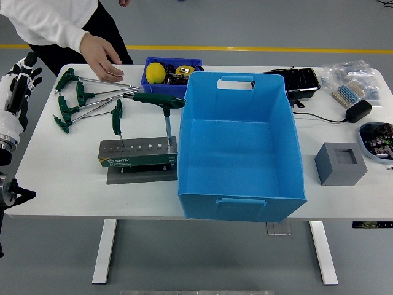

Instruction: Lift tool from toolbox,place it in box,lift tool from toolbox,place it in box

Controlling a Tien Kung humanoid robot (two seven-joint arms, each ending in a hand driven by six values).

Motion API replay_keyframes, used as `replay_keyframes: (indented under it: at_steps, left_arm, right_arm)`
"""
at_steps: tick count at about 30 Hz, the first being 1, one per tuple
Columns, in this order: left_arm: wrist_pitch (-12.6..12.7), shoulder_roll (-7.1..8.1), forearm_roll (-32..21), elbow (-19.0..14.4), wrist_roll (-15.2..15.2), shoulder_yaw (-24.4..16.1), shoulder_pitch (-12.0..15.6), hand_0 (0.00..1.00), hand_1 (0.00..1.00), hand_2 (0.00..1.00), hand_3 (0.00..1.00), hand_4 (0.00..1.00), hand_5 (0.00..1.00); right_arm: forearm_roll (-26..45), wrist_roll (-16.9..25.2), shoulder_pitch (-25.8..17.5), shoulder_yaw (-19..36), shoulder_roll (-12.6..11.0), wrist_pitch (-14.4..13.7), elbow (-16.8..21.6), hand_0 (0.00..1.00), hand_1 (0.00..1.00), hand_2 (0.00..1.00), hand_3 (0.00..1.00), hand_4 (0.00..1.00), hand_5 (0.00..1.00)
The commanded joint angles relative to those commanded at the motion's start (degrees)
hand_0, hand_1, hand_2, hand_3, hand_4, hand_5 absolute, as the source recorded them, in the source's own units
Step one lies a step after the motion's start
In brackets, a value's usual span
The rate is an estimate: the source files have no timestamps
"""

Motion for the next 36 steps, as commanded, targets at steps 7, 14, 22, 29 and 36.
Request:
replay_keyframes:
  at_steps: [7, 14, 22, 29, 36]
  left_arm:
    - [-1.11, 0.12, -11.26, -0.34, 0.31, -0.19, -0.21, 0.884, 0.897, 0.962, 0.841, 0.998, 0.980]
    - [-1.52, 0.28, -10.93, -0.52, 0.51, -0.11, -0.40, 0.886, 0.900, 0.962, 0.842, 0.998, 0.989]
    - [-1.69, 0.57, -9.40, -0.67, 0.59, -0.26, -0.59, 0.885, 0.905, 0.963, 0.844, 0.998, 0.952]
    - [-1.95, 0.75, -6.49, -1.47, 0.76, 0.17, -1.15, 0.886, 0.907, 0.962, 0.848, 0.998, 0.920]
    - [-0.71, 3.68, 8.87, -9.50, 7.81, 6.10, -5.81, 0.897, 0.921, 0.978, 0.876, 0.998, 0.784]
  right_arm:
    - [-0.12, -0.02, 0.12, 0.17, 0.03, 0.04, 0.01, 0.749, 0.741, 0.766, 0.703, 0.973, 0.796]
    - [-0.33, -0.01, 0.22, 0.35, 0.04, 0.04, 0.02, 0.749, 0.741, 0.766, 0.703, 0.974, 0.796]
    - [-0.20, -0.03, 0.14, 0.19, 0.07, 0.04, -0.03, 0.749, 0.739, 0.766, 0.703, 0.974, 0.796]
    - [-0.23, -0.02, 0.17, 0.27, 0.06, 0.04, -0.04, 0.749, 0.740, 0.766, 0.703, 0.974, 0.795]
    - [-0.14, -0.05, 0.26, 0.07, -0.01, 0.07, -0.08, 0.748, 0.739, 0.765, 0.702, 0.974, 0.796]
